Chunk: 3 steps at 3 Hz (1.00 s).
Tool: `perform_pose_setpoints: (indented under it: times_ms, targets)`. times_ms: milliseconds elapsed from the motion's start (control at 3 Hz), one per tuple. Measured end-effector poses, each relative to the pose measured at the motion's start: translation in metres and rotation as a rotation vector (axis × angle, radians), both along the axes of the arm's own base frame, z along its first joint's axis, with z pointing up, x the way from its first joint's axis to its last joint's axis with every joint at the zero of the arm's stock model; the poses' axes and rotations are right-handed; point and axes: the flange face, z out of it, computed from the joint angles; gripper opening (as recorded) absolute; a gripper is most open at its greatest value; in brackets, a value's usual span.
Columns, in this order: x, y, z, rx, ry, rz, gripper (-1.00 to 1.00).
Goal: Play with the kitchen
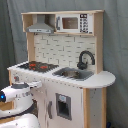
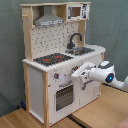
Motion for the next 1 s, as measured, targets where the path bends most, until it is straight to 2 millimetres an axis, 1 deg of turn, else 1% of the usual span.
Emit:
perform_pose_setpoints:
  times_ms: [667,1000]
  targets:
    - [-0.0003,0.0,-0.0001,-0.207,-0.004,0.015,-1.0]
    - [-0.0002,-0.0001,0.0005,-0.099,0.0,0.007,-1.0]
